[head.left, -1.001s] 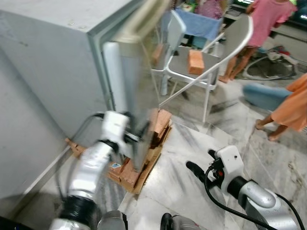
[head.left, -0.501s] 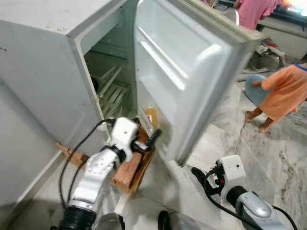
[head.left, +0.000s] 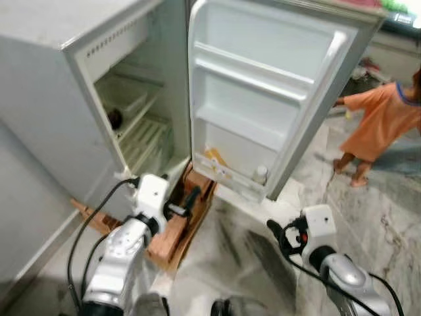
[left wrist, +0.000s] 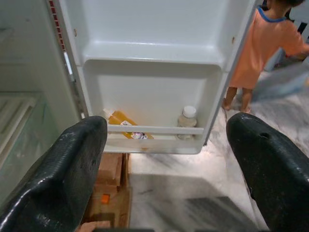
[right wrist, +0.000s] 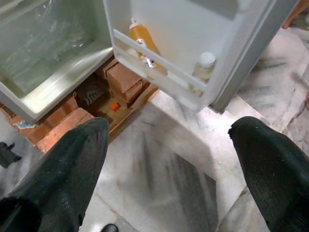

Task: Restocking fridge

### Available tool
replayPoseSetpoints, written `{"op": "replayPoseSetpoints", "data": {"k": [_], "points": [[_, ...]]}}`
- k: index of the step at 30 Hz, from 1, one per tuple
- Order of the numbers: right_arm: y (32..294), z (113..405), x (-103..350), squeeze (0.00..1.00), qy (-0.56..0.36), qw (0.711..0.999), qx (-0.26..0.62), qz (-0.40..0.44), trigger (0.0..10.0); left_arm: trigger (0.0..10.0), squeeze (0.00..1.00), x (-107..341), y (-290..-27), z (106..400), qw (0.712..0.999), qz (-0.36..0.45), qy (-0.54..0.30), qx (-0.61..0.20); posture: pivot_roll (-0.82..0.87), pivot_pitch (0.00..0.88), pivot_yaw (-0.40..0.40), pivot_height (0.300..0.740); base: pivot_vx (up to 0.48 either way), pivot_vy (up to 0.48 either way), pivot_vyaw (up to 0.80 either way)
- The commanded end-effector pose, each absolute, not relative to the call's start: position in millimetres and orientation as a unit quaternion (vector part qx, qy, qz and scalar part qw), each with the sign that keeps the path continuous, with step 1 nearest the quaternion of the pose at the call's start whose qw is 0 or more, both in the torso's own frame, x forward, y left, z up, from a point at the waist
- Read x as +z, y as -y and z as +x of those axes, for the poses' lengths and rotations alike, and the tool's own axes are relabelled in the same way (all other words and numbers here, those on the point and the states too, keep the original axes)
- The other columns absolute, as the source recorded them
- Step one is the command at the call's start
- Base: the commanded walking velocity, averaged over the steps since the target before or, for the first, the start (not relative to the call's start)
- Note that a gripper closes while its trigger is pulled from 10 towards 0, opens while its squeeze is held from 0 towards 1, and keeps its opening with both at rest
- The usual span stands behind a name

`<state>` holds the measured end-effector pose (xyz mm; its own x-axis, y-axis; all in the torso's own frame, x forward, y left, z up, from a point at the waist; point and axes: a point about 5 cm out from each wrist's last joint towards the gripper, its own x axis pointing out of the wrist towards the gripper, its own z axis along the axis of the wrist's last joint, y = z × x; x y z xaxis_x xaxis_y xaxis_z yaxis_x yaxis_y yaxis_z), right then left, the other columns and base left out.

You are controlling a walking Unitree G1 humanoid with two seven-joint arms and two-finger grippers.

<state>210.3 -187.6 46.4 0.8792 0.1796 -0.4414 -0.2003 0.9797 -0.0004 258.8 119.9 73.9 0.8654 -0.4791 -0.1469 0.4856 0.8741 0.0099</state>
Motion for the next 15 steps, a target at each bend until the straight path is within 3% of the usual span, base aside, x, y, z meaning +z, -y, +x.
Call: {"op": "replayPoseSetpoints", "data": {"k": [1,15], "points": [[186.0,214.5,47.6,0.0,-0.217,0.971,0.098,-0.026,10.0,10.0,0.0,70.0,-124.7,258.4,0.968,0.029,-0.078,-0.239,0.04,0.062,-0.051,0.74,0.0,0.0,0.0],[173.3,244.1,46.6,0.0,-0.188,0.977,0.097,-0.023,10.0,10.0,0.0,69.9,-126.9,266.6,0.971,0.059,-0.076,-0.22,0.1,0.033,-0.042,0.74,0.0,-0.48,0.0]]}}
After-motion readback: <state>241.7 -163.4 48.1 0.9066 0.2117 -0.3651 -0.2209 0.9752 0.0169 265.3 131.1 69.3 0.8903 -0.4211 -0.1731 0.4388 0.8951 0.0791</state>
